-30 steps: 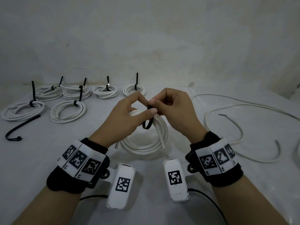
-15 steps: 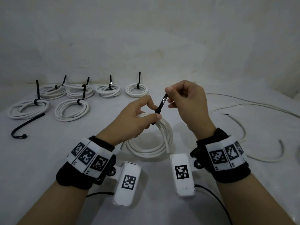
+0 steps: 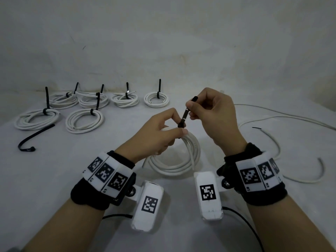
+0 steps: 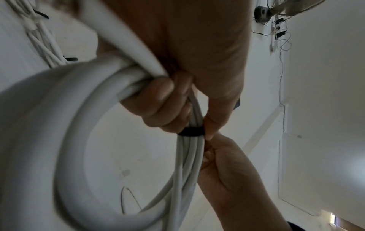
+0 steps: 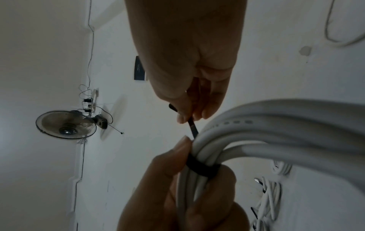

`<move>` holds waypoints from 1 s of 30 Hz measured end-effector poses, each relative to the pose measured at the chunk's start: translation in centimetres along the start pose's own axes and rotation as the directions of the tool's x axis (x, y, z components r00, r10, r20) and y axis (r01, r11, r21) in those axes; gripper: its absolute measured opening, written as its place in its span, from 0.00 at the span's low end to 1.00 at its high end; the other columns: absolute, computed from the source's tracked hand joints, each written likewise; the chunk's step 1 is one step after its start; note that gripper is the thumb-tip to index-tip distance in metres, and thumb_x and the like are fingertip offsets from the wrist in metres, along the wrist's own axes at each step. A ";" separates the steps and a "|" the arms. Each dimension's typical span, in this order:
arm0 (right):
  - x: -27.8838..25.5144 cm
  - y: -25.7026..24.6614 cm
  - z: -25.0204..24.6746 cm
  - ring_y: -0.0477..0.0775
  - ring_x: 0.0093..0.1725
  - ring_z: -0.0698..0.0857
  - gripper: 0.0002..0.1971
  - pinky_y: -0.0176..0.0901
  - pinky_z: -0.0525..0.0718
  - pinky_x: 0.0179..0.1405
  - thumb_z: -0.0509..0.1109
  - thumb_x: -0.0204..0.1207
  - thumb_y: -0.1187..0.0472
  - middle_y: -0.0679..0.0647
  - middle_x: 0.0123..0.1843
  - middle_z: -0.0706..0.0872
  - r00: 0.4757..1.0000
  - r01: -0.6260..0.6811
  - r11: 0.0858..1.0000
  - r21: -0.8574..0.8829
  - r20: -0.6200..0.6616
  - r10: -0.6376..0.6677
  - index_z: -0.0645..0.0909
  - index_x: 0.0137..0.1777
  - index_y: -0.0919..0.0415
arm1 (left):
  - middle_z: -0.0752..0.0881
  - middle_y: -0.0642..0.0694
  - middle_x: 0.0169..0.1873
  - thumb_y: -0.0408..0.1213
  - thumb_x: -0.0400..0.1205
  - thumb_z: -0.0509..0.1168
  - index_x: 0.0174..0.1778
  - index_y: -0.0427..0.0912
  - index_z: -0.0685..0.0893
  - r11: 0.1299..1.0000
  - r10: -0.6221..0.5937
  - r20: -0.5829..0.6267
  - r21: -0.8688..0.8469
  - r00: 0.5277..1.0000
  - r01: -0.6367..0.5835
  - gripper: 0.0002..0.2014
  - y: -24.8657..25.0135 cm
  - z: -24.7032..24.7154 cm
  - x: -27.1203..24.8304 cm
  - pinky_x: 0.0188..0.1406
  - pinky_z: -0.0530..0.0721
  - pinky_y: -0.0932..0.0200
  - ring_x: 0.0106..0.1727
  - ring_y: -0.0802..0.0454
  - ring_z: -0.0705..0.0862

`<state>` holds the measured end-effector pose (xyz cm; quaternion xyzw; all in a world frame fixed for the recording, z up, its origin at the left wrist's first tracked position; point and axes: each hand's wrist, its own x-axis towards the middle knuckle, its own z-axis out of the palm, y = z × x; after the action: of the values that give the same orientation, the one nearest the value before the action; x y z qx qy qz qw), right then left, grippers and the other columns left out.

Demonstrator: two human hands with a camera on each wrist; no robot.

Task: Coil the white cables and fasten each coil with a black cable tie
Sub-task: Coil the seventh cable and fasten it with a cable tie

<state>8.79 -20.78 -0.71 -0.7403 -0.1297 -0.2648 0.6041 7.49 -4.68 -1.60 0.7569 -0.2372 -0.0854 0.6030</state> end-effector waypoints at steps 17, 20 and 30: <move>-1.1 1.3 2.0 0.50 0.28 0.77 0.05 0.37 0.76 0.29 0.66 0.82 0.61 0.50 0.28 0.77 0.937 -0.112 0.992 0.064 0.340 0.083 0.84 0.51 0.53 | 0.74 0.48 0.20 0.57 0.72 0.60 0.55 0.36 0.79 0.935 0.036 -0.299 -0.328 0.954 -0.138 0.27 -1.0 -2.7 0.6 0.18 0.72 0.65 0.15 0.57 0.68; -1.1 1.5 2.0 0.50 0.27 0.75 0.06 0.42 0.74 0.30 0.65 0.82 0.61 0.49 0.27 0.76 0.965 -0.130 0.983 0.132 0.247 0.094 0.84 0.47 0.55 | 0.75 0.49 0.19 0.62 0.70 0.57 0.51 0.40 0.81 0.944 -0.006 -0.214 -0.325 0.977 -0.065 0.28 -1.1 -2.6 0.5 0.32 0.82 0.56 0.19 0.55 0.76; -0.8 2.1 2.0 0.46 0.22 0.72 0.08 0.52 0.76 0.34 0.65 0.83 0.62 0.48 0.26 0.75 0.986 -0.142 0.960 0.243 0.117 0.117 0.83 0.47 0.62 | 0.76 0.51 0.22 0.49 0.75 0.62 0.48 0.40 0.79 0.924 0.003 -0.202 -0.373 0.979 -0.080 0.15 -1.5 -1.9 0.7 0.39 0.84 0.58 0.25 0.56 0.79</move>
<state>9.68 -19.30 -3.15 -0.6776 -0.1437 -0.1683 0.7013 9.29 -3.13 -2.45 0.6256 -0.1714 -0.0412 0.7600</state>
